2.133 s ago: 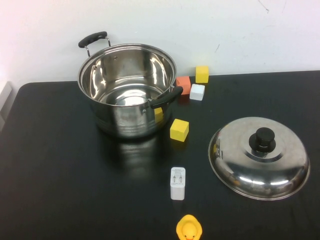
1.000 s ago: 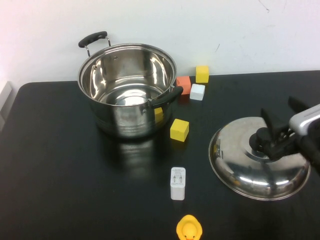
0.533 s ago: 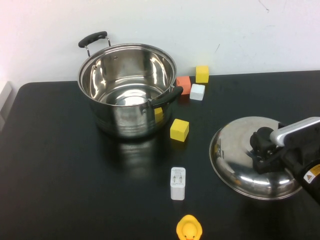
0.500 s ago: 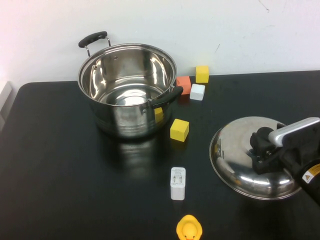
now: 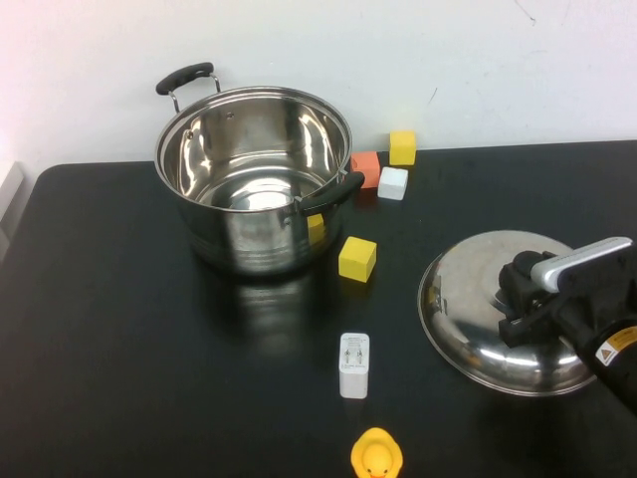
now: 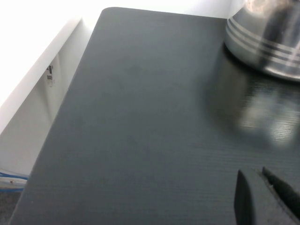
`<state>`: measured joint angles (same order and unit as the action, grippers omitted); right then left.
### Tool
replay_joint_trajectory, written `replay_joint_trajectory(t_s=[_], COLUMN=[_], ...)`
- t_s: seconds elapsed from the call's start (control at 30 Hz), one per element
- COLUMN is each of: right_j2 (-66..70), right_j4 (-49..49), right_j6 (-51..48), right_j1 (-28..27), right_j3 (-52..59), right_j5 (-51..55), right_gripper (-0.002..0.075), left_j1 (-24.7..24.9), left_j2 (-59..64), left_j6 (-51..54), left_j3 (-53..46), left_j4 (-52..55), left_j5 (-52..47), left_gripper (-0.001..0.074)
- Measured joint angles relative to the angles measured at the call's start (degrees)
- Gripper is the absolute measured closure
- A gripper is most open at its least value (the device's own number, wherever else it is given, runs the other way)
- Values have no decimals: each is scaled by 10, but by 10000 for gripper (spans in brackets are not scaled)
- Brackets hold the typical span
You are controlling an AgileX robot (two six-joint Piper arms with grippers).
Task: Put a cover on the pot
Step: Pick up the pot lid, then place the pot lid on the pot
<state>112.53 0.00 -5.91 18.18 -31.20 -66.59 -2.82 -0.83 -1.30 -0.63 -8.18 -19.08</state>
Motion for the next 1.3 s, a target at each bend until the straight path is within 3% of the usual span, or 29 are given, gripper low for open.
replay_joint_trajectory(t_s=[0.27,0.37,0.47,0.57,0.67,1.1,1.3], right_j2=[-120,-163,-174,-160,-121,105,188], right_j4=[-108,-221,-361,-511,-614,-685,-776], right_j6=[81,170,283,396,484,645,740], right_j1=[0,1,15,37,51,64,78], right_j3=[-17,-77,-172,-288,-396,-761,-879], right_j5=[26,73,190,292,328,331,331], right_gripper=[370,370,370,370,370,370,370], left_j1=[0,0,0,0,0,0,0], left_j2=[0,0,0,0,0,0,0], left_j6=[0,0,0,0,0,0,0], left_j3=[0,0,0,0,0,0,0], left_j4=[0,0,0,0,0,0,0], left_j5=[0,0,0,0,0,0,0], left_gripper=[737,738,738,737,737,737,737])
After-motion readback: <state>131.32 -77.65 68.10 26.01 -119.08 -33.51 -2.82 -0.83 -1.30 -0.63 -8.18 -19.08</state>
